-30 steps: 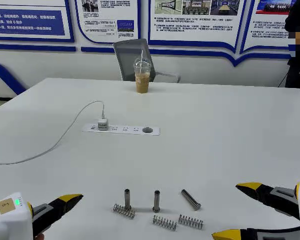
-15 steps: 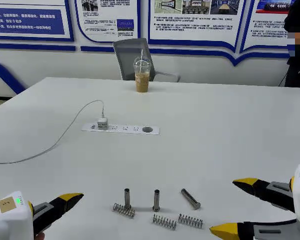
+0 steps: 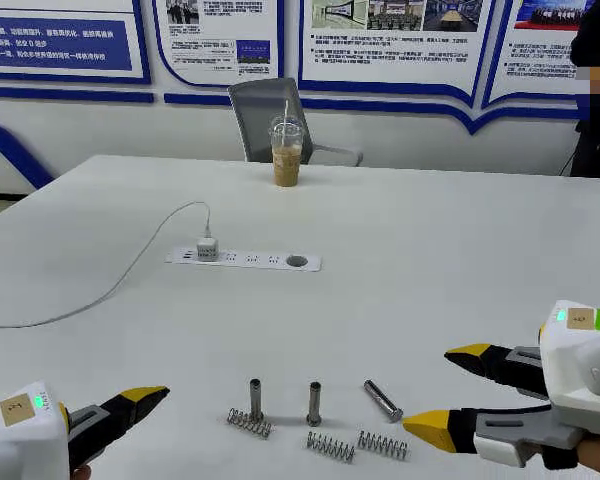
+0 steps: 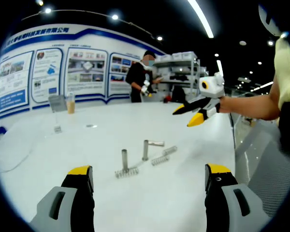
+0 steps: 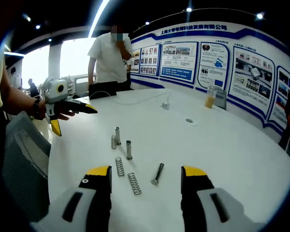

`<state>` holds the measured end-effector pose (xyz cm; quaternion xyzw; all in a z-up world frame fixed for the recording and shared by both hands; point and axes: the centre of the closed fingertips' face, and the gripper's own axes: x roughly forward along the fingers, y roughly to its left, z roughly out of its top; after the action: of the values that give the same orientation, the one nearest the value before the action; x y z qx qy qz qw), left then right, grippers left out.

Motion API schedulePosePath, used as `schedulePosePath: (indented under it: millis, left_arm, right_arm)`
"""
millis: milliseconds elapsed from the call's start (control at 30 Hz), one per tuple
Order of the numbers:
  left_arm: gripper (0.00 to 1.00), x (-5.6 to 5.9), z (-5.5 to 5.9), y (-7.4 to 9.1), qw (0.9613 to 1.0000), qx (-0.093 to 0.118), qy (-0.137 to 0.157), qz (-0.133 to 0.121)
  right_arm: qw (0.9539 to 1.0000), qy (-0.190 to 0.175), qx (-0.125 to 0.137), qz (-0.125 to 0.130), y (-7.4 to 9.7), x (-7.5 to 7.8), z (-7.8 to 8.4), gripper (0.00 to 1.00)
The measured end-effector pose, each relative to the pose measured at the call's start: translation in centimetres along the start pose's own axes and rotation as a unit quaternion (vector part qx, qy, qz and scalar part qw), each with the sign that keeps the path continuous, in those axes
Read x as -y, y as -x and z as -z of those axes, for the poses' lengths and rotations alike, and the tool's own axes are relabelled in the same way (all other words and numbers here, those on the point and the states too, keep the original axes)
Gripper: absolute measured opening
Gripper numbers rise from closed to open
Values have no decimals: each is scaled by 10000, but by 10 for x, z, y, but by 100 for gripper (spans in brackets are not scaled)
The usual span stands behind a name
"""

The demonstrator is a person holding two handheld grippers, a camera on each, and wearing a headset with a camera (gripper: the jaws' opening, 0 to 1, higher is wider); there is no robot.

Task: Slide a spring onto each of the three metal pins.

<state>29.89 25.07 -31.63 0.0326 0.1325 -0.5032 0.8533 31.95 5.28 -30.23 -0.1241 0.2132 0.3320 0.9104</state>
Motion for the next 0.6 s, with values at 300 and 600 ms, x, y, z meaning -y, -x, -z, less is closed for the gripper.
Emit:
schedulePosePath:
  millis: [300, 600]
  left_arm:
    - [97, 1, 0, -2, 10000, -15, -13, 20]
    - [97, 0, 1, -2, 10000, -41, -19, 26]
  right_arm:
    - [9989, -113, -404, 195, -26, 11, 5, 47]
    - [9952, -424, -793, 392, -56, 24, 17, 32]
